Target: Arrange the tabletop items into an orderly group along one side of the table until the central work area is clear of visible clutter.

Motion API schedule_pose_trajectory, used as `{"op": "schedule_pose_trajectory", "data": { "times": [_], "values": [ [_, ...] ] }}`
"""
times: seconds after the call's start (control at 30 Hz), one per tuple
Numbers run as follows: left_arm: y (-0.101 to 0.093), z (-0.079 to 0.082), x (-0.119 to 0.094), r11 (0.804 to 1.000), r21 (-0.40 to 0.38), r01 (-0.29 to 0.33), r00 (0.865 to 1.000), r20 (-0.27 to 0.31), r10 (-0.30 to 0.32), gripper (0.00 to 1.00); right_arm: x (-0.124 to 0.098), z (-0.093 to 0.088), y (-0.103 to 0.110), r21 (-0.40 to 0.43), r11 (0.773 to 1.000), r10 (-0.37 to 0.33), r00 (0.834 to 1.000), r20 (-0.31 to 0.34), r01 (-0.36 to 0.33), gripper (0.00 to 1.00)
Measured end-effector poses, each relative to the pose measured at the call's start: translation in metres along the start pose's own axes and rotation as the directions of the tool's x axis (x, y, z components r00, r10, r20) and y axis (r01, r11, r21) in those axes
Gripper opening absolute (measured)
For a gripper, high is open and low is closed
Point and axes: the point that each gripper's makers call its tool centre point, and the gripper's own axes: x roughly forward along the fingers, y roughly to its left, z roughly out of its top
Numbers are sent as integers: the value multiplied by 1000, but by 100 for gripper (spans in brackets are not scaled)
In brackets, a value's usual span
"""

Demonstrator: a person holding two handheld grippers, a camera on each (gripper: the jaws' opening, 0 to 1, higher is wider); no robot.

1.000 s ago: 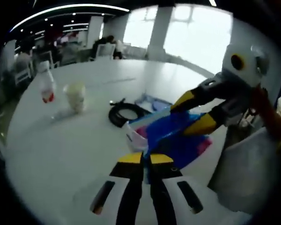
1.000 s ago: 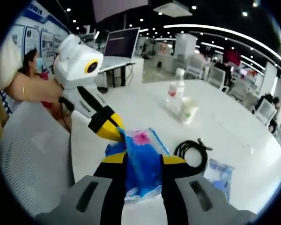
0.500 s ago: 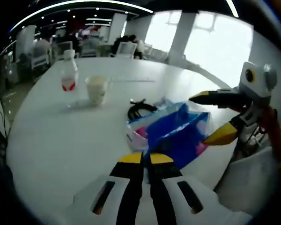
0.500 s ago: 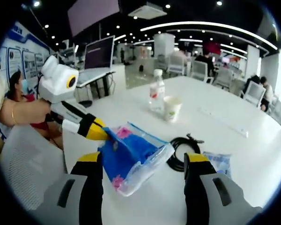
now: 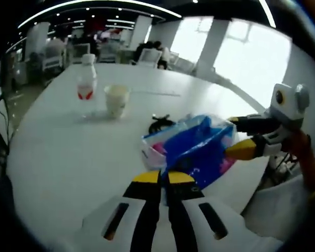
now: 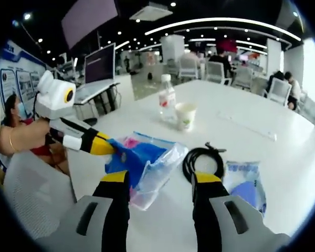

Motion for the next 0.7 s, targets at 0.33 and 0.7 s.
{"op": "schedule_pose_trajectory", "data": {
  "times": [0.33, 0.7],
  "values": [
    [-9, -5, 3, 998, 50, 28, 999, -30, -27, 0, 3, -10, -4, -48, 999, -22, 999, -40, 20, 19],
    [-19, -4, 5, 986, 159, 54, 998, -27, -50, 1, 3, -15, -3, -30, 1000, -11, 998, -66, 9, 6]
  ]
}}
